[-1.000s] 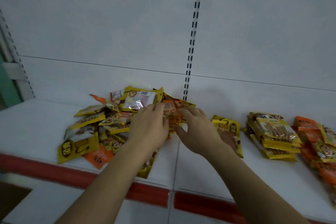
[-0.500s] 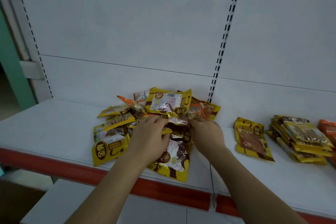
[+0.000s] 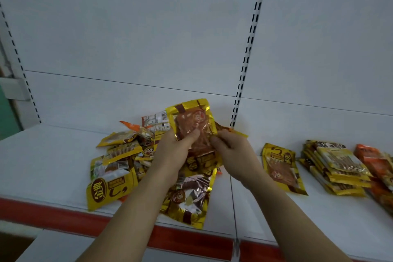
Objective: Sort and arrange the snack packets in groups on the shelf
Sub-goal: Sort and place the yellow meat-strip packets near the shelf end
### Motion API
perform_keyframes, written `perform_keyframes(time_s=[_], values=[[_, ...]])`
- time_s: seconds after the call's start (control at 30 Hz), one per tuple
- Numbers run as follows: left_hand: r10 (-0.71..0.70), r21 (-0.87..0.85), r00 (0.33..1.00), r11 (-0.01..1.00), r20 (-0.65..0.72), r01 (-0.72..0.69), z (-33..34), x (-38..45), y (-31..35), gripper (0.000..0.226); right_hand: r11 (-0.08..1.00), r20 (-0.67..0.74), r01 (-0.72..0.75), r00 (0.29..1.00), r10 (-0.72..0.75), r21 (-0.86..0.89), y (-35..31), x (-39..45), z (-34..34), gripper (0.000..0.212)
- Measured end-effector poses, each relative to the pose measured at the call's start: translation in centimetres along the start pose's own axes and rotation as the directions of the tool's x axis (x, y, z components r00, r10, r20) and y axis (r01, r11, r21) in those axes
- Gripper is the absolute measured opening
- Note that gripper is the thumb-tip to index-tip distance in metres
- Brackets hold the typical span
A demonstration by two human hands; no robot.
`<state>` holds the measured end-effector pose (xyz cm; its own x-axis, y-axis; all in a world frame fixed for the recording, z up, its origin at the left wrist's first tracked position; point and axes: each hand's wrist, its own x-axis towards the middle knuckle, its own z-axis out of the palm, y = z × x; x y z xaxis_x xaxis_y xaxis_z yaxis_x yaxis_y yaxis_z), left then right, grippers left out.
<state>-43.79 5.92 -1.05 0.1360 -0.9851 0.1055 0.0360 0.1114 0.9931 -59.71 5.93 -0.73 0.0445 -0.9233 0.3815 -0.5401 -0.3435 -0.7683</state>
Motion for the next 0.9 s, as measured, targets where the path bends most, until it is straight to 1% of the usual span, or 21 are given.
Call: perform_keyframes(time_s=[0.07, 0.1, 0.13, 0.17, 0.2, 0.27, 0.3, 0.33, 0.37, 0.43, 0.47, 0.5, 0.57, 0.6, 0.67, 0.7, 0.73, 0.77, 0.8, 0.87, 0.9], values=[[0.004, -0.042, 0.994, 0.999, -0.106, -0.009, -1.1, 0.4, -0.1, 0.014, 0.994, -0.075, -0.028, 0.997, 0.02, -0.106, 0.5, 1.1, 0.2, 0.027], [-0.001, -0.048, 0.99, 0.999, -0.143, -0.006, -1.9, 0.6, -0.2, 0.017, 0.981, -0.116, -0.037, 0.993, 0.015, -0.19, 0.9, 1.7, 0.3, 0.029], [-0.01, -0.048, 0.985, 0.999, -0.171, 0.002, -2.6, 0.8, -0.4, 0.021, 0.957, -0.12, -0.022, 0.993, -0.013, -0.288, 1.3, 2.3, 0.5, 0.031], [-0.003, -0.033, 0.982, 0.999, -0.19, -0.003, -3.4, 0.8, -0.4, 0.023, 0.922, -0.058, 0.035, 0.996, -0.062, -0.385, 1.7, 2.8, 0.9, 0.037], [0.008, -0.016, 0.977, 1.0, -0.215, -0.011, -4.1, 0.8, -0.6, 0.022, 0.88, 0.071, 0.12, 0.993, -0.099, -0.459, 1.9, 3.2, 1.4, 0.047], [0.026, 0.021, 0.97, 1.0, -0.242, -0.022, -5.3, 0.5, -0.6, 0.02, 0.805, 0.341, 0.285, 0.934, -0.111, -0.52, 2.2, 3.7, 3.0, 0.07], [0.019, 0.03, 0.971, 0.999, -0.237, -0.012, -5.6, 0.4, -0.6, 0.021, 0.766, 0.417, 0.327, 0.905, -0.085, -0.554, 2.2, 3.9, 3.8, 0.076], [0.012, 0.034, 0.973, 0.999, -0.23, -0.005, -6.0, 0.2, -0.6, 0.022, 0.718, 0.448, 0.352, 0.892, -0.063, -0.6, 2.3, 4.0, 4.5, 0.075], [0.005, 0.044, 0.973, 0.999, -0.231, 0.005, -6.3, 0.1, -0.6, 0.022, 0.667, 0.442, 0.361, 0.896, -0.053, -0.651, 2.2, 4.2, 5.0, 0.068], [-0.003, 0.046, 0.969, 0.999, -0.246, 0.014, -6.9, 0.1, -0.8, 0.02, 0.601, 0.345, 0.341, 0.932, -0.113, -0.723, 2.3, 4.5, 5.5, 0.044], [-0.009, 0.036, 0.965, 0.999, -0.262, 0.019, -7.2, 0.1, -0.8, 0.019, 0.595, 0.282, 0.33, 0.943, -0.175, -0.733, 2.3, 4.6, 5.3, 0.035], [-0.015, 0.026, 0.961, 0.999, -0.276, 0.023, -7.4, 0.2, -0.8, 0.018, 0.612, 0.226, 0.336, 0.941, -0.252, -0.716, 2.4, 4.5, 5.0, 0.03], [-0.024, 0.007, 0.957, 1.0, -0.29, 0.027, -7.6, 0.2, -0.7, 0.016, 0.666, 0.162, 0.385, 0.914, -0.373, -0.639, 2.8, 4.6, 4.2, 0.028], [-0.027, 0.004, 0.957, 1.0, -0.287, 0.029, -7.5, 0.2, -0.6, 0.016, 0.685, 0.191, 0.406, 0.909, -0.37, -0.604, 2.8, 4.7, 3.9, 0.031], [-0.026, 0.025, 0.964, 0.999, -0.264, 0.034, -7.2, 0.1, -0.6, 0.016, 0.682, 0.351, 0.41, 0.907, -0.233, -0.605, 2.6, 4.7, 4.1, 0.059], [-0.02, 0.043, 0.969, 0.999, -0.245, 0.031, -7.0, -0.1, -0.6, 0.015, 0.665, 0.417, 0.412, 0.894, -0.164, -0.623, 2.4, 4.7, 4.5, 0.07], [-0.013, 0.063, 0.973, 0.998, -0.23, 0.028, -6.8, -0.2, -0.6, 0.013, 0.643, 0.452, 0.419, 0.883, -0.126, -0.641, 2.2, 4.6, 5.1, 0.073], [-0.016, 0.078, 0.976, 0.996, -0.218, 0.034, -6.8, -0.4, -0.7, 0.013, 0.621, 0.46, 0.422, 0.881, -0.11, -0.66, 2.0, 4.5, 5.8, 0.071], [-0.026, 0.078, 0.979, 0.996, -0.204, 0.042, -6.8, -0.5, -0.6, 0.014, 0.599, 0.439, 0.422, 0.889, -0.127, -0.68, 2.0, 4.5, 6.2, 0.064], [-0.039, 0.074, 0.982, 0.996, -0.182, 0.054, -7.1, -0.6, -0.4, 0.017, 0.553, 0.347, 0.396, 0.917, -0.196, -0.733, 1.9, 4.5, 6.4, 0.048], [-0.038, 0.077, 0.983, 0.996, -0.178, 0.052, -7.3, -0.6, -0.2, 0.018, 0.553, 0.283, 0.364, 0.931, -0.23, -0.749, 1.8, 4.5, 6.2, 0.039]])
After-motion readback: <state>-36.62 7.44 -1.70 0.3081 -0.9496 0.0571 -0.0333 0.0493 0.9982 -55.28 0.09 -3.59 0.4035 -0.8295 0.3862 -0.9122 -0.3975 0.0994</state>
